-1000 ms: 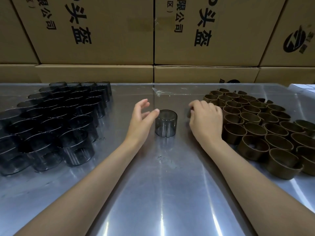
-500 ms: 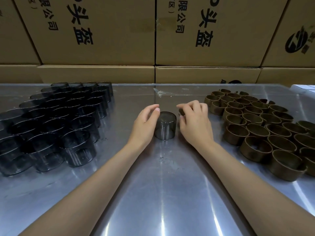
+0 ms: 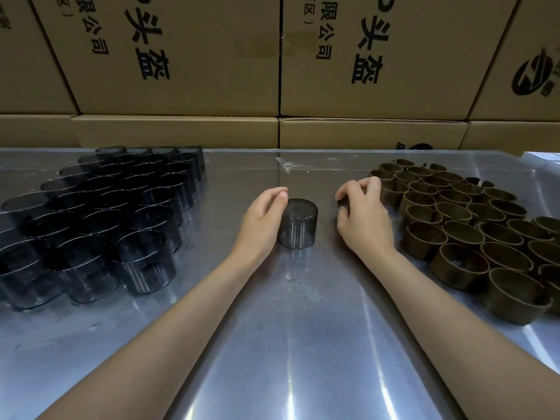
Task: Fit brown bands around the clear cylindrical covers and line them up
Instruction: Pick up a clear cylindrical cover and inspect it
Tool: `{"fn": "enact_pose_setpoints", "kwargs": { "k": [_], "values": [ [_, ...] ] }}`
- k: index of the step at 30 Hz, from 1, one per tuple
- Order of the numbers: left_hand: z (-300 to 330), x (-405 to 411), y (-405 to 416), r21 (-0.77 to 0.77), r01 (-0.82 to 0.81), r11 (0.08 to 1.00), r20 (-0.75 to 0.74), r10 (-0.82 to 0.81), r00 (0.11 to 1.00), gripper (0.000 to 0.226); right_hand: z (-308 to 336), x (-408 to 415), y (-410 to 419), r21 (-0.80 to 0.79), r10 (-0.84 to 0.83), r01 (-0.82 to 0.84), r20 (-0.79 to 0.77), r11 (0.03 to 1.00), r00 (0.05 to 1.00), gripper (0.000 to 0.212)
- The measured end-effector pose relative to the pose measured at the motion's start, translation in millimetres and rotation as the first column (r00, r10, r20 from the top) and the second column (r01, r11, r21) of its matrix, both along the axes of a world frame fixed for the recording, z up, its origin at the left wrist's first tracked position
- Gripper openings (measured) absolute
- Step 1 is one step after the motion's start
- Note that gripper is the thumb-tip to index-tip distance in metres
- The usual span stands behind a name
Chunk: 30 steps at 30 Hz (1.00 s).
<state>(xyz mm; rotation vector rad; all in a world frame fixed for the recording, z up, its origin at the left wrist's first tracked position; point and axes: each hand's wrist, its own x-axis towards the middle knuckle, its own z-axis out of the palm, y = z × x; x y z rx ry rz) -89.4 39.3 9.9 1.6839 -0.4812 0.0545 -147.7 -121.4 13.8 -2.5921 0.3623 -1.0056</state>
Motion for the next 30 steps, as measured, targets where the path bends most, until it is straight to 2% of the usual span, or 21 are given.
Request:
{"fn": "enact_pose_setpoints", "kwargs": {
  "k": [3, 5, 7, 9, 13, 15, 18, 22, 23, 26, 27, 30],
  "values": [
    [2, -2, 0, -0.007, -0.005, 1.0, 0.008, 0.005, 1.0, 0.026, 4, 2, 2, 0.174, 0.021, -0.047, 0.148, 0.984, 0.989, 0.017],
    [4, -4, 1, -0.03, -0.013, 0.999, 0.036, 0.014, 0.999, 0.023, 13, 4, 7, 0.365, 0.023, -0.122, 0.265, 0.923, 0.964, 0.023],
    [5, -7, 2, -0.024, -0.032, 0.999, 0.097, 0.034, 0.995, 0.02, 26, 8, 13, 0.568, 0.013, -0.21, 0.33, 0.796, 0.944, 0.033],
    [6, -12, 1, 0.036, -0.059, 0.998, 0.19, 0.051, 0.981, 0.023, 36, 10, 23, 0.707, 0.033, -0.292, 0.357, 0.644, 0.934, 0.037],
    [13, -19, 0, 0.088, -0.048, 0.995, 0.32, 0.017, 0.947, 0.038, 44, 8, 50, 0.788, 0.1, -0.448, 0.451, 0.421, 0.887, 0.025],
    [17, -20, 0, 0.05, -0.025, 0.998, 0.335, 0.006, 0.942, 0.036, 45, 8, 61, 0.806, 0.118, -0.472, 0.463, 0.357, 0.879, 0.02],
    [22, -19, 1, -0.022, -0.006, 1.0, 0.273, 0.011, 0.962, 0.034, 43, 8, 70, 0.805, 0.115, -0.427, 0.419, 0.411, 0.901, 0.014],
    [30, -14, 2, -0.107, -0.008, 0.994, 0.171, 0.026, 0.985, 0.037, 41, 6, 68, 0.779, 0.174, -0.462, 0.431, 0.424, 0.886, 0.023],
    [32, -13, 3, -0.1, -0.006, 0.995, 0.189, 0.025, 0.982, 0.037, 42, 5, 66, 0.749, 0.205, -0.467, 0.422, 0.469, 0.883, 0.025],
    [35, -12, 7, 0.003, 0.005, 1.0, 0.306, -0.005, 0.952, 0.036, 43, 4, 57, 0.534, 0.281, -0.398, 0.289, 0.746, 0.915, 0.028],
    [35, -12, 8, 0.041, 0.015, 0.999, 0.336, -0.028, 0.942, 0.035, 42, 4, 54, 0.481, 0.271, -0.359, 0.244, 0.8, 0.931, 0.032],
    [34, -14, 8, 0.05, 0.104, 0.993, 0.279, -0.114, 0.953, 0.032, 35, 4, 50, 0.461, 0.25, -0.32, 0.206, 0.828, 0.946, 0.036]
  ]
}}
